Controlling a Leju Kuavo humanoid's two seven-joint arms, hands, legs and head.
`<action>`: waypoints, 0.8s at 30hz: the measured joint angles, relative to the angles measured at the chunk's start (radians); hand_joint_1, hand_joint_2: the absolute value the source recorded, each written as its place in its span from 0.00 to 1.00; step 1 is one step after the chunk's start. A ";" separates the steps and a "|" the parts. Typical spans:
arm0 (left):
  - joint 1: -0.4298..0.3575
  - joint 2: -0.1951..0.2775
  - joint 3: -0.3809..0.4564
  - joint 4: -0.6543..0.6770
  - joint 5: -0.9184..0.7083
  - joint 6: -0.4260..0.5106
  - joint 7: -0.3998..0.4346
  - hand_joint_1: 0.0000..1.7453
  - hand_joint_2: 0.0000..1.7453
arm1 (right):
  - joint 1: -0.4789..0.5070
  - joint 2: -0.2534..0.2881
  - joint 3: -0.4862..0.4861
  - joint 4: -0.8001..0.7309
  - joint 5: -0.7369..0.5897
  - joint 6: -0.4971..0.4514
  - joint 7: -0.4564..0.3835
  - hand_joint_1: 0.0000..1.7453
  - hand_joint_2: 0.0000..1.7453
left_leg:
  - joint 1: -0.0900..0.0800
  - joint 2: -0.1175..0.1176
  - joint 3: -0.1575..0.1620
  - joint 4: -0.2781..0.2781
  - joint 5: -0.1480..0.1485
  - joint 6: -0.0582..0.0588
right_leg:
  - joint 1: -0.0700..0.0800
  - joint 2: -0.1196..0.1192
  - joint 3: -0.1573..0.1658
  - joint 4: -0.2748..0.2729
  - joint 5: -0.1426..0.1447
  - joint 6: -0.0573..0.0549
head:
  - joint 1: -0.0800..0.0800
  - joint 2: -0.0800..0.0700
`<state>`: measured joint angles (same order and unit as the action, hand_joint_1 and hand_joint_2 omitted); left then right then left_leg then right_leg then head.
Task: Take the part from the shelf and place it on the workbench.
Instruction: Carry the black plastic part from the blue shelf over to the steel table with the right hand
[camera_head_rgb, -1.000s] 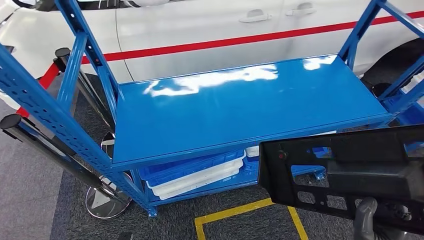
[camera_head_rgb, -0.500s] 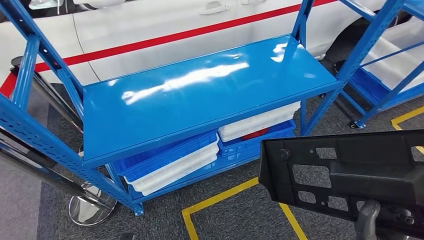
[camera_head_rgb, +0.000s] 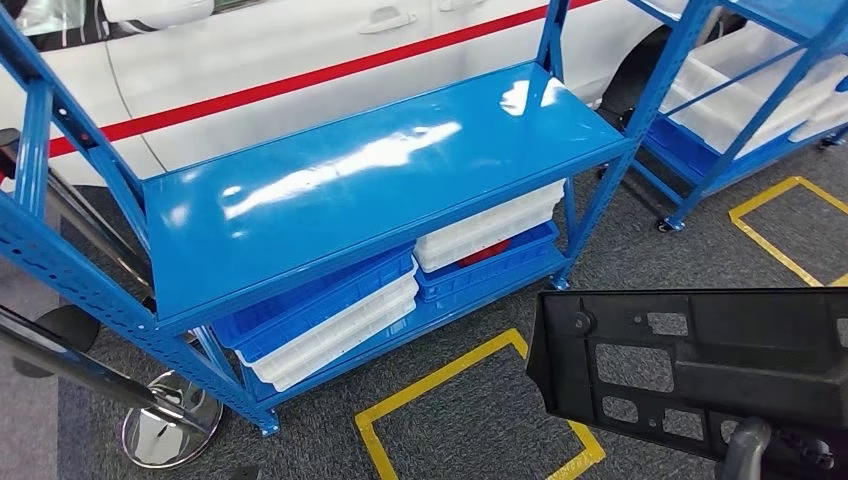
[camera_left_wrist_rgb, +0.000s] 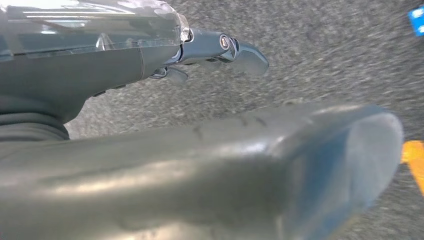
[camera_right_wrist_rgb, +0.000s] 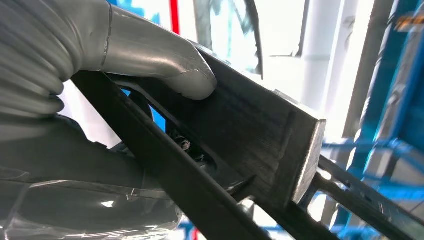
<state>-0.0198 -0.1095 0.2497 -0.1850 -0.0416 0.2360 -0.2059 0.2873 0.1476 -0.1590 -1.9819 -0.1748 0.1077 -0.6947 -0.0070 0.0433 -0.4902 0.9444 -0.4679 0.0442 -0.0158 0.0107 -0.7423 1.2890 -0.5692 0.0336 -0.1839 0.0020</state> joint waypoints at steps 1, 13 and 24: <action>0.000 0.000 0.000 0.000 0.001 0.001 0.000 0.00 0.00 | 0.000 0.001 0.000 0.001 0.001 0.000 0.000 1.00 1.00 | 0.000 0.001 -0.001 0.000 0.000 0.000 | 0.000 0.000 0.000 0.002 0.000 0.000 | 0.000 0.000; -0.014 -0.042 0.094 -0.001 0.078 0.156 0.016 0.00 0.00 | -0.111 0.059 0.191 0.218 0.080 -0.009 0.002 1.00 1.00 | 0.012 -0.037 -0.130 0.310 -0.147 -0.047 | 0.015 0.040 0.108 -0.261 0.146 -0.064 | -0.005 0.000; -0.017 -0.065 0.135 -0.001 0.100 0.182 0.018 0.00 0.00 | -0.172 0.060 0.260 0.305 0.086 -0.011 0.000 1.00 1.00 | 0.000 -0.037 0.012 0.023 -0.031 0.000 | 0.017 0.016 0.018 -0.128 0.097 -0.020 | -0.004 0.000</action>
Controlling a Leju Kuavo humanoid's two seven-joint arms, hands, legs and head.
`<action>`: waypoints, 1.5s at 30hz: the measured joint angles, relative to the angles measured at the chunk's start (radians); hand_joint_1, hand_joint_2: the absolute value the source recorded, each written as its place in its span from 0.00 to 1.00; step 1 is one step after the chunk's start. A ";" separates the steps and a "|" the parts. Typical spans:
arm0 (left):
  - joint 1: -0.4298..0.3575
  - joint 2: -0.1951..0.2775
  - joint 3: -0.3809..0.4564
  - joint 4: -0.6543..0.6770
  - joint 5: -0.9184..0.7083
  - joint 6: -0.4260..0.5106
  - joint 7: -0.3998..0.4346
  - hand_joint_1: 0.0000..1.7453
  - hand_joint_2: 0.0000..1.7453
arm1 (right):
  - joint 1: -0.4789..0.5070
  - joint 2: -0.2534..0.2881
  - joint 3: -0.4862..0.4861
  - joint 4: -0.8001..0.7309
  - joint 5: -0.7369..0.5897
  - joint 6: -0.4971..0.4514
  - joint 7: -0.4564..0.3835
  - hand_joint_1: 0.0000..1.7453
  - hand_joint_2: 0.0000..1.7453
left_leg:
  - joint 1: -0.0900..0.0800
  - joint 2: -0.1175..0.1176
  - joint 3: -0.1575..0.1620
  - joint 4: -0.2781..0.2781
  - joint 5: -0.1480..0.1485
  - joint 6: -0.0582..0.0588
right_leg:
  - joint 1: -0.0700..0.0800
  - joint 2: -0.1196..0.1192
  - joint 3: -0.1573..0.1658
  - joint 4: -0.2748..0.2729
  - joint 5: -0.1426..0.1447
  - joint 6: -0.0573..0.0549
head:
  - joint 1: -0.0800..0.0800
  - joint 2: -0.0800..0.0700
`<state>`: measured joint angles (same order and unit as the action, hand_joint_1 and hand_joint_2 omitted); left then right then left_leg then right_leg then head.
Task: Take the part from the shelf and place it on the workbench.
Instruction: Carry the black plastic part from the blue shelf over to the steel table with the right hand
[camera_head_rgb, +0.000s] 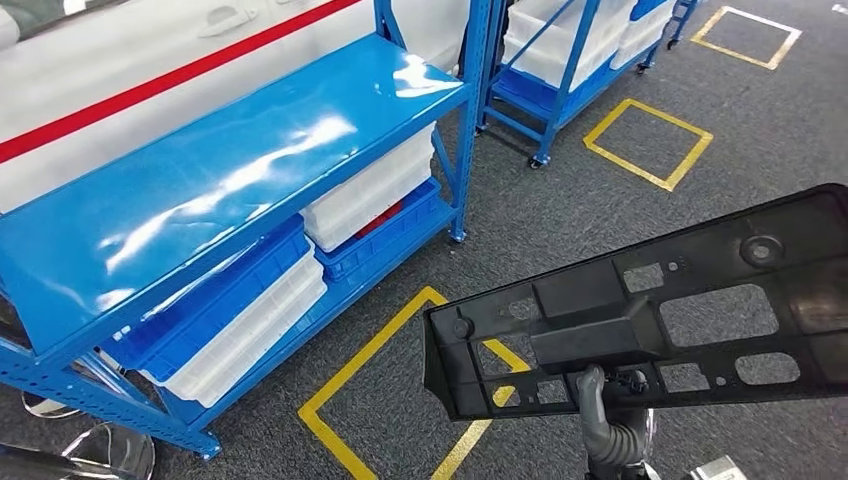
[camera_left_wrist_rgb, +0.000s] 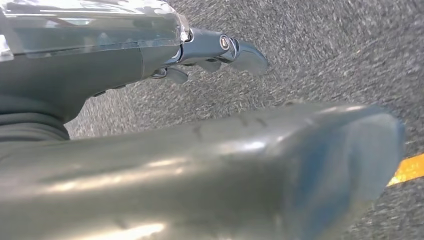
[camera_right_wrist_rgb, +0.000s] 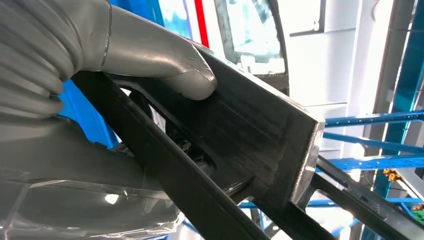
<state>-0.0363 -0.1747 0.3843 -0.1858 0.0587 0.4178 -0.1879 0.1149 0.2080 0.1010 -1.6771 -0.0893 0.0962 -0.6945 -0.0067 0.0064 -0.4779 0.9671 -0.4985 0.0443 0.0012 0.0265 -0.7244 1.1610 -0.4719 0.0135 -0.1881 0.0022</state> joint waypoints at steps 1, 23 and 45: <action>0.003 -0.001 0.003 0.000 0.000 0.000 0.000 0.00 0.00 | -0.003 0.000 0.003 0.006 0.000 0.000 0.000 1.00 1.00 | 0.000 0.015 -0.004 0.001 0.002 0.000 | -0.004 -0.011 -0.027 0.068 -0.035 0.006 | 0.000 0.000; 0.007 -0.012 0.021 0.000 0.016 0.003 -0.026 0.00 0.00 | -0.045 -0.008 0.062 0.059 -0.007 -0.051 0.000 1.00 1.00 | 0.018 -0.072 -0.054 0.075 -0.009 -0.052 | -0.009 0.082 0.100 -0.133 0.052 -0.029 | 0.000 0.000; 0.012 -0.008 0.000 -0.001 -0.071 -0.111 -0.071 0.00 0.00 | 0.090 -0.039 -0.035 -0.098 -0.007 -0.106 -0.001 1.00 1.00 | 0.007 0.049 -0.058 0.130 -0.077 -0.053 | -0.004 -0.044 0.159 -0.160 0.014 -0.040 | 0.002 0.000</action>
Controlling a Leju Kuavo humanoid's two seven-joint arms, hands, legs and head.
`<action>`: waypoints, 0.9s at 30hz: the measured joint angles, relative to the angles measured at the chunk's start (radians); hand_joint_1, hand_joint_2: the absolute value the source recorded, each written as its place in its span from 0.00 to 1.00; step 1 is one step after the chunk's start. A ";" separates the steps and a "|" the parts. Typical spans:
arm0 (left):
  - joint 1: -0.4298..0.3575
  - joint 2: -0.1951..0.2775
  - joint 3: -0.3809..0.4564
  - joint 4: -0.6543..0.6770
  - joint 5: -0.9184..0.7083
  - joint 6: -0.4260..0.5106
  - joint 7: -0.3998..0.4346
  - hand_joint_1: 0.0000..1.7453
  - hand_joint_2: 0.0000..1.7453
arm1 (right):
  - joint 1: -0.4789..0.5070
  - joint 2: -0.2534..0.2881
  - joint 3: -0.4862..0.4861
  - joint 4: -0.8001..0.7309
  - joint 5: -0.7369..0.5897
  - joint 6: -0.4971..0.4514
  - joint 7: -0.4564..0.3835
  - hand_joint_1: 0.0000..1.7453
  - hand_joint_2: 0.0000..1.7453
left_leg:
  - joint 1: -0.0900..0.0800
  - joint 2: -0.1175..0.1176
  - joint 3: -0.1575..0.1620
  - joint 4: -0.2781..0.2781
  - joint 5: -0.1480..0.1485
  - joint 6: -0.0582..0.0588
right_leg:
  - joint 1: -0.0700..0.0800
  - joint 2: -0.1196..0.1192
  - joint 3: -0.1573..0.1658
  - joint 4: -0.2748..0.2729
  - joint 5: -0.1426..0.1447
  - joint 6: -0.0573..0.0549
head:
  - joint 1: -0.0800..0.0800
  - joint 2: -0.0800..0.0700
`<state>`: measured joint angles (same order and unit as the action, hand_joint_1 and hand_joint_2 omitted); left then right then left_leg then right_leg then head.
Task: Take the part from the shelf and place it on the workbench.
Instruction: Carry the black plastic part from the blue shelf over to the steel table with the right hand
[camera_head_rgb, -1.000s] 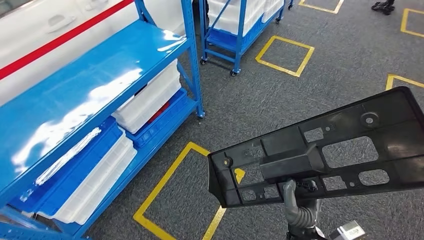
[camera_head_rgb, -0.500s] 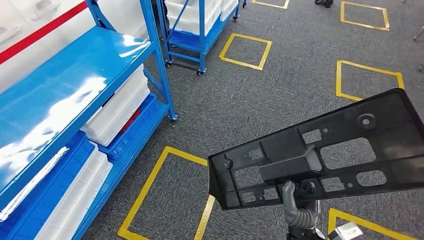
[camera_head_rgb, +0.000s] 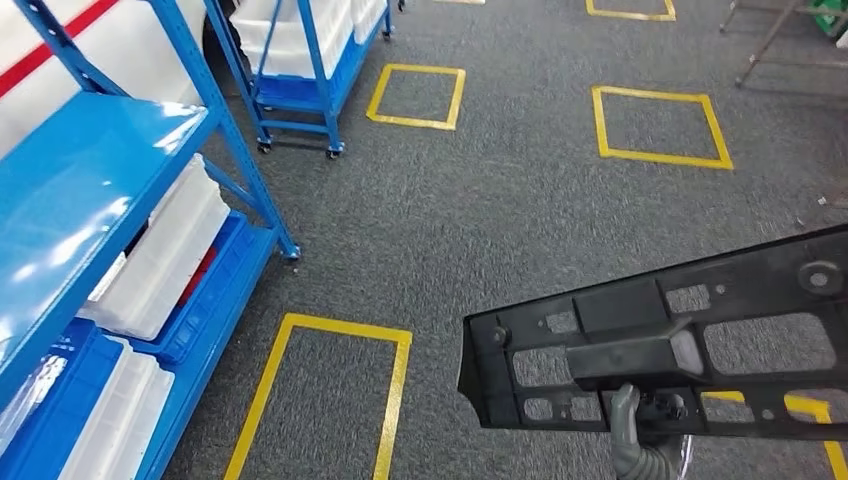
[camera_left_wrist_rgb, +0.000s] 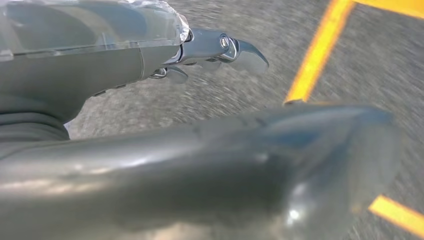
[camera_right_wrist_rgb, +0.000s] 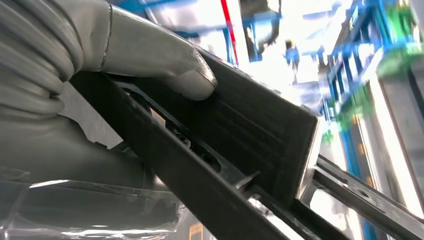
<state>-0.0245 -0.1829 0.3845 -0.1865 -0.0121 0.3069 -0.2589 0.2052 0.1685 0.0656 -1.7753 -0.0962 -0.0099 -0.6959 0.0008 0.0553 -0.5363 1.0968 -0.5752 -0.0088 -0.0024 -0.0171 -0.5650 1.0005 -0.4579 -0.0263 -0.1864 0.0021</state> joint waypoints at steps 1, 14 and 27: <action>0.002 0.001 -0.004 0.000 -0.005 -0.006 0.001 0.00 0.00 | 0.008 0.000 -0.008 -0.009 0.000 -0.001 0.000 1.00 1.00 | 0.002 -0.025 -0.036 0.067 -0.028 -0.002 | -0.001 0.014 0.002 -0.001 -0.002 -0.003 | 0.000 0.000; 0.002 0.026 -0.047 0.001 -0.041 -0.066 0.007 0.00 0.00 | 0.077 0.000 -0.094 -0.061 0.005 -0.012 0.000 1.00 1.00 | 0.011 -0.085 -0.022 -0.091 0.118 0.037 | -0.011 0.109 0.007 0.065 -0.048 0.049 | 0.000 0.000; 0.000 0.031 -0.049 0.001 -0.041 -0.069 0.010 0.00 0.00 | 0.065 0.001 -0.104 -0.060 0.016 -0.012 0.002 1.00 1.00 | -0.002 0.063 0.027 -0.085 0.079 0.008 | 0.002 -0.046 -0.015 0.015 -0.018 0.019 | 0.000 0.000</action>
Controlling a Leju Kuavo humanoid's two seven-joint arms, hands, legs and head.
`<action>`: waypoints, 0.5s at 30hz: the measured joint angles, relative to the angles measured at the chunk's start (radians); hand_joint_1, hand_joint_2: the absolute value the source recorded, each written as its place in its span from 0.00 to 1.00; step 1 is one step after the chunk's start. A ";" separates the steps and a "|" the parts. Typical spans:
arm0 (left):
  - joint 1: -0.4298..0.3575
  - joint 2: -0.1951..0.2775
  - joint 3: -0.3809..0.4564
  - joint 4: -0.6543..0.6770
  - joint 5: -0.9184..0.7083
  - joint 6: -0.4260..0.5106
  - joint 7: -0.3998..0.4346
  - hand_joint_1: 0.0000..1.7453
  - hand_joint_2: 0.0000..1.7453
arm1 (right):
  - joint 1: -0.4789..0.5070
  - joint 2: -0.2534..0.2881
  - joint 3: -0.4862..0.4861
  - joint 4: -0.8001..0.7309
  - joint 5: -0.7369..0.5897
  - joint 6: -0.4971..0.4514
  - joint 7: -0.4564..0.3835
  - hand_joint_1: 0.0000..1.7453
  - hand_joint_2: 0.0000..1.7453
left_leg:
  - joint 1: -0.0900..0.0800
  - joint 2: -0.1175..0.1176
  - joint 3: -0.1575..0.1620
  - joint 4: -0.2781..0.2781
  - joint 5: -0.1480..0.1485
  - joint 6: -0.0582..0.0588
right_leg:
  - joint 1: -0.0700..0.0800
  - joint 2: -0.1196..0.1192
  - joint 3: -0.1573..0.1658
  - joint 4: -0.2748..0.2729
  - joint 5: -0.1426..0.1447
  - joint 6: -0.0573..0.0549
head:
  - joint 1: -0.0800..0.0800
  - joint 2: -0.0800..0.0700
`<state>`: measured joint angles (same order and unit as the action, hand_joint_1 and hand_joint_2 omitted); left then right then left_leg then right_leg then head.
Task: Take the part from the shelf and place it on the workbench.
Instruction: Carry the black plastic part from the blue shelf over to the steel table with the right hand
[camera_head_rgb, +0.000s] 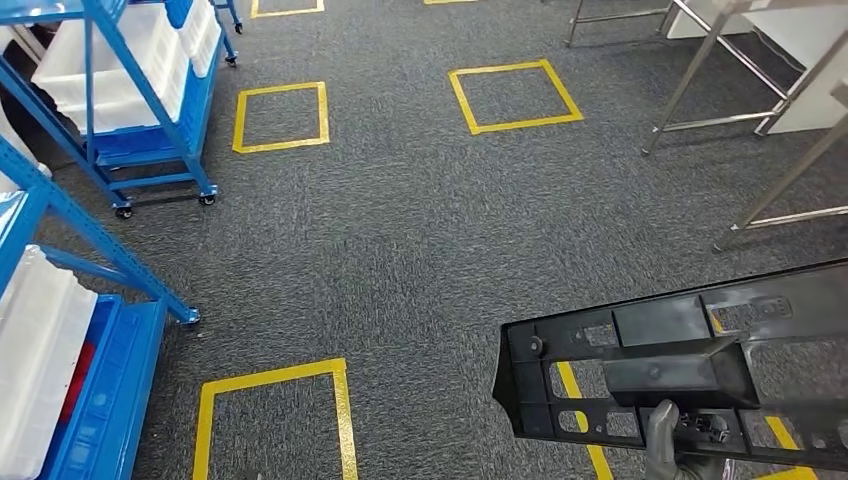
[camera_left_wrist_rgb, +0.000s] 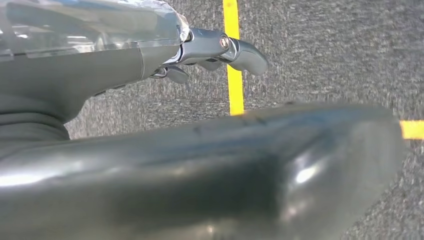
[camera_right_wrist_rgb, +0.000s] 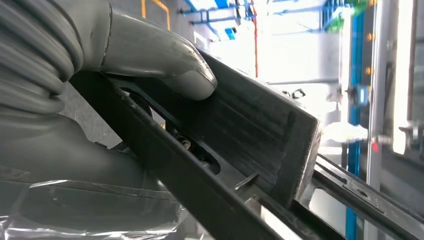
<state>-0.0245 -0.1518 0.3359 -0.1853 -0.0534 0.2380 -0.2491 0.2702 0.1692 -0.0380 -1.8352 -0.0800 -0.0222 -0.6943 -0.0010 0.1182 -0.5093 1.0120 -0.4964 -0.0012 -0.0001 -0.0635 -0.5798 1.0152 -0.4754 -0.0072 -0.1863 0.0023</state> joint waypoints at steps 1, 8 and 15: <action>-0.001 0.000 0.000 0.000 0.000 0.000 0.001 0.00 0.00 | -0.001 0.000 0.000 0.000 0.000 0.000 0.000 1.00 1.00 | 0.003 -0.009 0.002 0.013 -0.006 -0.007 | -0.002 0.014 0.007 -0.003 0.006 -0.007 | 0.000 0.000; 0.004 0.001 -0.006 0.000 0.000 0.000 0.004 0.00 0.00 | -0.019 0.004 -0.001 0.005 0.002 -0.002 0.000 1.00 1.00 | 0.014 -0.109 -0.161 0.267 -0.093 -0.023 | -0.004 0.114 0.032 -0.005 -0.005 -0.025 | 0.000 0.000; 0.005 0.008 -0.008 0.001 0.000 0.000 0.002 0.00 0.00 | -0.020 0.005 -0.001 0.009 0.004 -0.004 0.000 1.00 1.00 | 0.010 -0.186 -0.078 0.013 0.033 0.008 | -0.012 0.196 0.051 0.009 -0.029 0.009 | 0.000 0.000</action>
<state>-0.0198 -0.1440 0.3281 -0.1839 -0.0535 0.2382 -0.2467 0.2505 0.1743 -0.0392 -1.8266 -0.0764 -0.0257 -0.6938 0.0089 -0.0677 -0.5876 1.0246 -0.4639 0.0065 -0.0121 0.1326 -0.5289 1.0240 -0.5045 0.0022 -0.1864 0.0024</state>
